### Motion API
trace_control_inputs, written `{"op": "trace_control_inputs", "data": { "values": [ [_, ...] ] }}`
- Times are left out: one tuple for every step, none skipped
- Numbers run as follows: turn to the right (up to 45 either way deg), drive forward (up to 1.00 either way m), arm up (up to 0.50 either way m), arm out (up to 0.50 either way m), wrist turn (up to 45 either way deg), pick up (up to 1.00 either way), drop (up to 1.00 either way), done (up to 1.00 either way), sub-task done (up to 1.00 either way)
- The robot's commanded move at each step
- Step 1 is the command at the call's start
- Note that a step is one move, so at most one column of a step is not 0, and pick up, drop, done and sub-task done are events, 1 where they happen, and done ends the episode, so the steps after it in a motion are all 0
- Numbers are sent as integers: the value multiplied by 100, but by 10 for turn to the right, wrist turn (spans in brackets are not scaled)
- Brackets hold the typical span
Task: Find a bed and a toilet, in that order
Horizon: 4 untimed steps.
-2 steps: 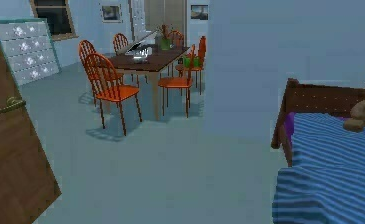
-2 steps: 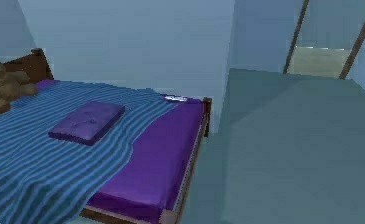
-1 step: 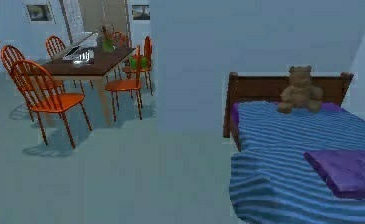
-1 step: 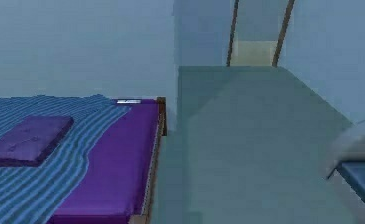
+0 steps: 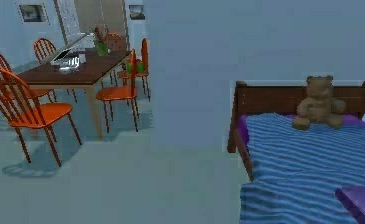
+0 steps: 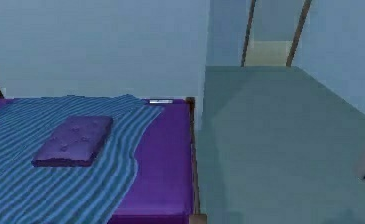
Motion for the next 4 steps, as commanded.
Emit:
{"op": "trace_control_inputs", "data": {
  "values": [
    [0, 15, 0, 0, 0, 0, 0, 0, 0],
    [-420, 0, 0, 0, 0, 0, 0, 0, 0],
    [0, 100, 0, 0, 0, 0, 0, 0, 0],
    [-60, 0, 0, 0, 0, 0, 0, 0, 0]
  ]
}}
